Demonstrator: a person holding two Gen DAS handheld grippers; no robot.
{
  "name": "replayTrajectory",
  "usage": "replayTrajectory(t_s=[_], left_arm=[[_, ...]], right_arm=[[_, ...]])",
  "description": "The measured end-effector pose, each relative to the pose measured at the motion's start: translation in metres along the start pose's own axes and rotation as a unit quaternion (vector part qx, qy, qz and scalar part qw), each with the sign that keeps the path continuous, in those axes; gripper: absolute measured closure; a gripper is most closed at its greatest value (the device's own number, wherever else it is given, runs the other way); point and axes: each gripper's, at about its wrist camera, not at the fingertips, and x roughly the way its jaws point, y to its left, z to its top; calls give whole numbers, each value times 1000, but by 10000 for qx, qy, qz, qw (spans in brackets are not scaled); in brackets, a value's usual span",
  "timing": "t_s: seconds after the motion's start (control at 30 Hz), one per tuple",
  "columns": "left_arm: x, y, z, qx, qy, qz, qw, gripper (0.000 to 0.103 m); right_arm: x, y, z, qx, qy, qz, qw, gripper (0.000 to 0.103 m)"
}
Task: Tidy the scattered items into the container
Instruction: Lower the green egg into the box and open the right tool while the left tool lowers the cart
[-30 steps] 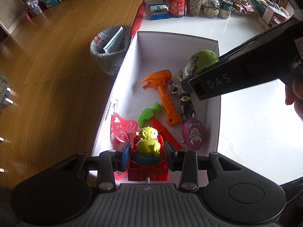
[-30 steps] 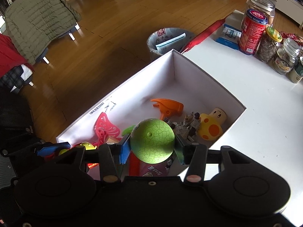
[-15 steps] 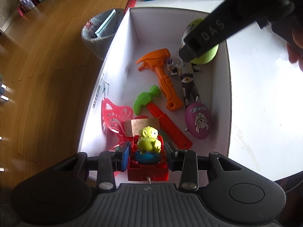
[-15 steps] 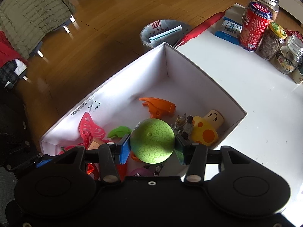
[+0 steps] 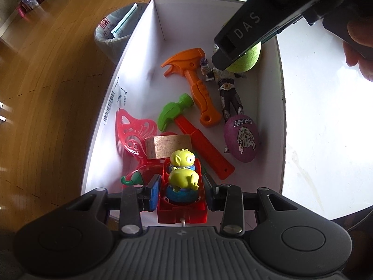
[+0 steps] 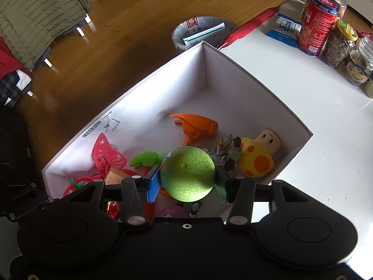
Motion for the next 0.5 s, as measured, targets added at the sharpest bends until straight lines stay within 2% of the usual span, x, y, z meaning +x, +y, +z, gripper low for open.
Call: replayTrajectory(t_s=[0.33,0.43,0.5], left_arm=[[3,1,-2,-32,1,-19,10000,62],[0,3,0,-60,-47,-5,10000,54],[-1,5,0,-120,-52,-46,9999,51]], right_arm=[[6,0,-1,31,36,-15,10000,53],[6,-1,0,56,15,-26,10000,53],[5,-1,1,66,-1,-26,10000,53]])
